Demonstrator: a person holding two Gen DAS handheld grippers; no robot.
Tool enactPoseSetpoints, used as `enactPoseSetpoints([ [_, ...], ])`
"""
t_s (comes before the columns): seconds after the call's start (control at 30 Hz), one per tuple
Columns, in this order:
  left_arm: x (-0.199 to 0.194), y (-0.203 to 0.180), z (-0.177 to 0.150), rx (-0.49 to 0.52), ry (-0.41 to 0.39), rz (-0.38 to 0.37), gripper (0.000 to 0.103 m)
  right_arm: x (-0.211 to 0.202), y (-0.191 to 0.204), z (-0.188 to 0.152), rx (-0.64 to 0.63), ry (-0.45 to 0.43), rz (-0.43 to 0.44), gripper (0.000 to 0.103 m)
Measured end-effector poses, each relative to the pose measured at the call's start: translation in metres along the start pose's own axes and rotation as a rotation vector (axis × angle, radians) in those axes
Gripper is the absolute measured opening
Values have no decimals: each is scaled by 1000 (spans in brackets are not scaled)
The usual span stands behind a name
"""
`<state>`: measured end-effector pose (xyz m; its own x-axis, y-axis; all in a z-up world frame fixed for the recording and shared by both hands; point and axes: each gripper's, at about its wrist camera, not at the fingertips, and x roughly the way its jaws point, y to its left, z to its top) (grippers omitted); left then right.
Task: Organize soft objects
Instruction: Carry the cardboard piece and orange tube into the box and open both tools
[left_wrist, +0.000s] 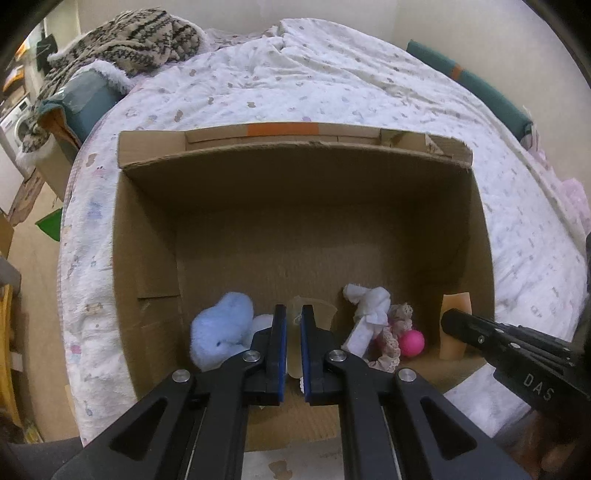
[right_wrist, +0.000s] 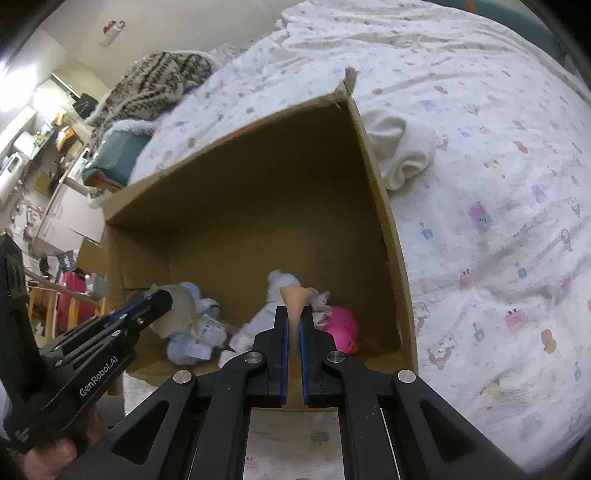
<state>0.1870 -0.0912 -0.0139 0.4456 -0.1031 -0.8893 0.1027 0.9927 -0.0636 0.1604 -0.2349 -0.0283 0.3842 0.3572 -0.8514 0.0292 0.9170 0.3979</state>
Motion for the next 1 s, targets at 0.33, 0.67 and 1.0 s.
enactPoseSetpoints([
  [0.33,20,-10,-5,18,37,26,7,11,-3,-2,2,43,-56,7],
  [0.67,17,-15,-7,24,40,31,14,10,-7,0,27,37,-49,8],
  [1.0,1,-5,-7,-27,28,28,63,0,-8,-1,25,15,-28,15],
])
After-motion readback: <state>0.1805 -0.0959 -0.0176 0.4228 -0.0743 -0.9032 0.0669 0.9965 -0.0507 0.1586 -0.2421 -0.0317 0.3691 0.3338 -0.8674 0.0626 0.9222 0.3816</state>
